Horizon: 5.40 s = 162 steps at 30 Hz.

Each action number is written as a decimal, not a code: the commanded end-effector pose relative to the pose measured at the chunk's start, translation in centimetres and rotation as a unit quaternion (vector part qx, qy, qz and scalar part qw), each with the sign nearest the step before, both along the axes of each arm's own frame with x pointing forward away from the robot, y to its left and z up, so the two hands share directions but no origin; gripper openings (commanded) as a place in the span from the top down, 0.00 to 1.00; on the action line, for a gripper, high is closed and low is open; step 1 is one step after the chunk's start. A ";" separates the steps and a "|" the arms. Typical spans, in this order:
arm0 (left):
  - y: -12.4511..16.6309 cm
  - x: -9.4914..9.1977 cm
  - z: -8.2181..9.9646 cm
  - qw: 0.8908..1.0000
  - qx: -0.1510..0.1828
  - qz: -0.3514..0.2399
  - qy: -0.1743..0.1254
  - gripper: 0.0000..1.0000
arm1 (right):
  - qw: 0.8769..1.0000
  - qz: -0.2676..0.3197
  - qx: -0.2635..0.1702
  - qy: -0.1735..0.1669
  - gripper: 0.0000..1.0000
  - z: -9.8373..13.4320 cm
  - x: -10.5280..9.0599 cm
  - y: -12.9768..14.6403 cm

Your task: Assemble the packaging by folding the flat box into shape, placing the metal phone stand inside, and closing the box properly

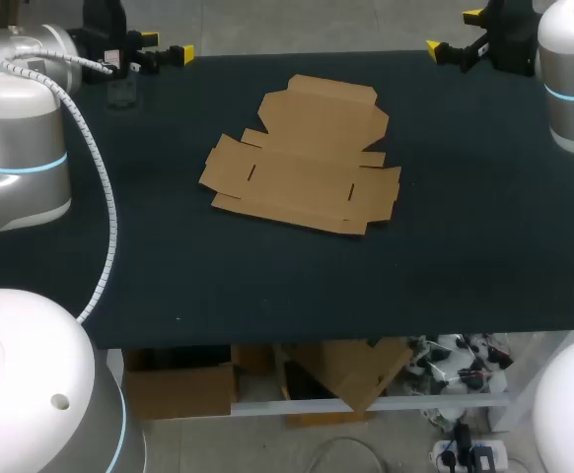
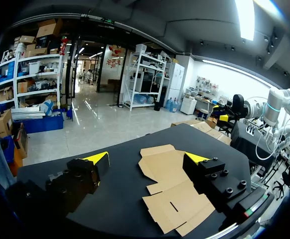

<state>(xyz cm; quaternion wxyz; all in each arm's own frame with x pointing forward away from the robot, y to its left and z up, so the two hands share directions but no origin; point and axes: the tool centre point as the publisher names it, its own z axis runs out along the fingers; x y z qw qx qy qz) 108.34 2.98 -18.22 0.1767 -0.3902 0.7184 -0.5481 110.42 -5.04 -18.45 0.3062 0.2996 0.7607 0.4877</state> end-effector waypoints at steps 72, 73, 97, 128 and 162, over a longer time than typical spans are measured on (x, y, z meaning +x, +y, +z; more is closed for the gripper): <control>1.0 -6.6 -4.3 0.933 0.117 -0.013 0.340 0.00 | 0.913 -0.125 0.106 0.374 0.00 -6.4 -8.6 -2.7; 1.1 -6.7 -4.5 0.930 0.125 -0.020 0.345 0.00 | 0.910 -0.125 0.104 0.381 0.00 -6.6 -9.0 -2.7; 1.1 -6.5 -5.1 0.929 0.118 -0.032 0.350 0.00 | 0.895 -0.143 0.101 0.411 0.00 -6.9 -9.8 -2.4; -1.6 -5.9 -12.6 0.903 0.110 -0.063 0.410 0.00 | 0.818 -0.188 0.173 0.515 0.00 -9.0 -13.7 -2.0; -1.6 -4.2 -17.7 0.891 0.108 -0.068 0.436 0.00 | 0.822 -0.157 0.110 0.536 0.00 -10.1 -15.5 0.0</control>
